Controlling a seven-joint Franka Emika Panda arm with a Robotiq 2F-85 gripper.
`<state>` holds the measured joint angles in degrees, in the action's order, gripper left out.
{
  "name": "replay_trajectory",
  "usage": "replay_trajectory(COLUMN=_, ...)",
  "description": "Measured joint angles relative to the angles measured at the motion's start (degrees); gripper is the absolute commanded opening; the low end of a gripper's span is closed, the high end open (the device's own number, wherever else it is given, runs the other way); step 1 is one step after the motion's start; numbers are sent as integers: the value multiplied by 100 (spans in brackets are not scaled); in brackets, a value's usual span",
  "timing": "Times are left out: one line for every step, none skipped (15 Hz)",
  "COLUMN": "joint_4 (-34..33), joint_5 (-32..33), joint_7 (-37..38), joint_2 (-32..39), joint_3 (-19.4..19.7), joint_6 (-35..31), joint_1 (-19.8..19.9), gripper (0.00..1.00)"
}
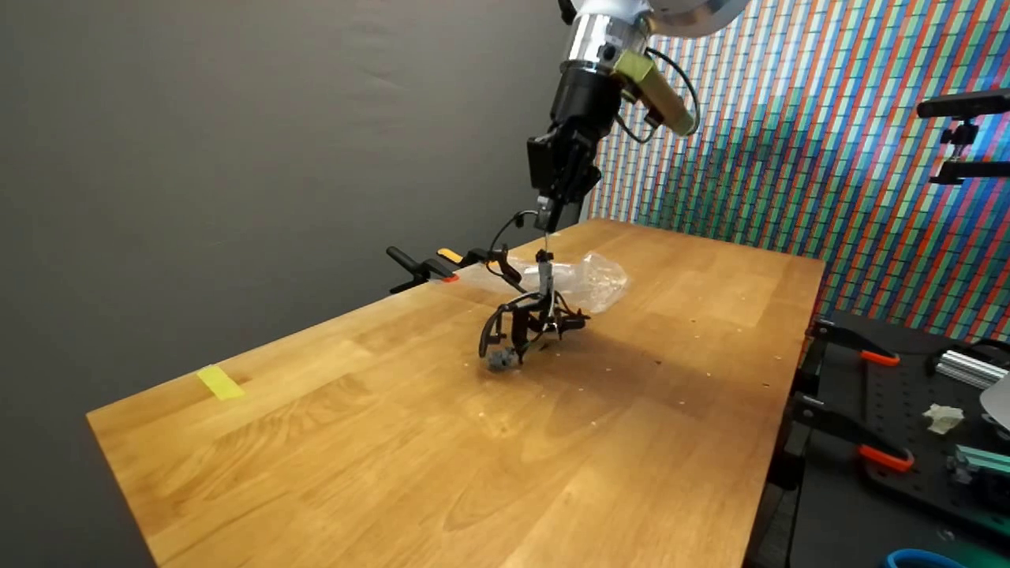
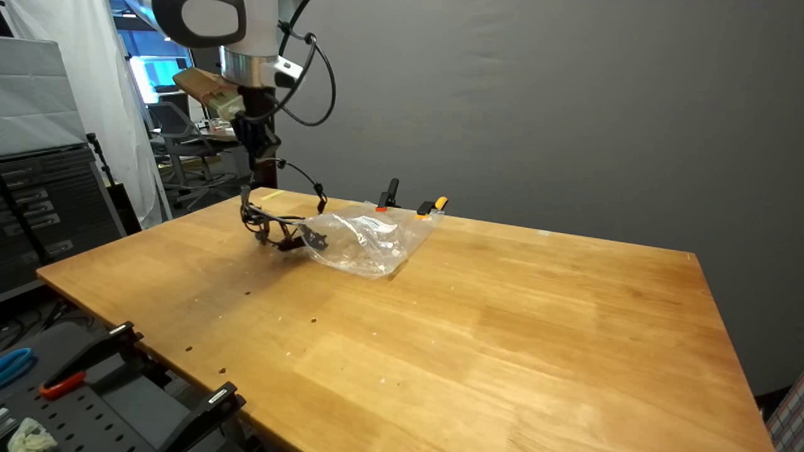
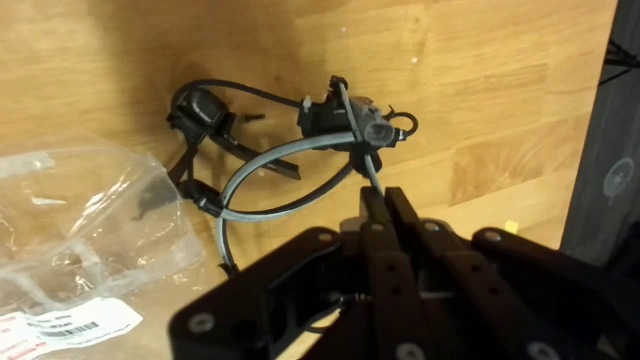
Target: Remove the contents from the plastic.
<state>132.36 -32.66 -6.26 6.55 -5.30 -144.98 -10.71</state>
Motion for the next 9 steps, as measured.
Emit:
replay_trajectory(joint_4=16, joint_5=-219, joint_7=-255, joint_2=178, joint_3=-37, joint_6=-335, joint_1=43, gripper=1)
replay_trajectory(joint_4=32, joint_5=-429, joint_7=-508, joint_2=317, joint_3=-84, joint_6=-591, joint_1=116, gripper=1)
replay_trajectory(joint_4=57, joint_5=-624, joint_7=-745, joint_2=412, joint_3=-133, joint_6=-781, joint_1=205, gripper=1)
replay_trajectory(joint_4=104, joint_5=-795, joint_7=-966, joint_2=471, joint_3=-179, joint_6=-950, joint_1=311, gripper=1)
replay_trajectory(joint_4=167, joint_5=-950, joint_7=-1163, joint_2=495, joint_3=-215, joint_6=-1091, joint_1=420, gripper=1)
replay_trajectory(joint_4=246, joint_5=-1101, joint_7=-1355, joint_2=498, joint_3=-238, joint_6=-1228, joint_1=530, gripper=1)
replay_trajectory(joint_4=325, joint_5=-1267, joint_7=-1545, joint_2=494, joint_3=-237, joint_6=-1354, joint_1=612, gripper=1)
replay_trajectory(joint_4=410, joint_5=-1438, joint_7=-1736, joint_2=490, joint_3=-235, joint_6=-1497, joint_1=677, gripper=1)
replay_trajectory(joint_4=498, joint_5=-1597, joint_7=-1910, joint_2=480, joint_3=-235, joint_6=-1650, joint_1=724, gripper=1)
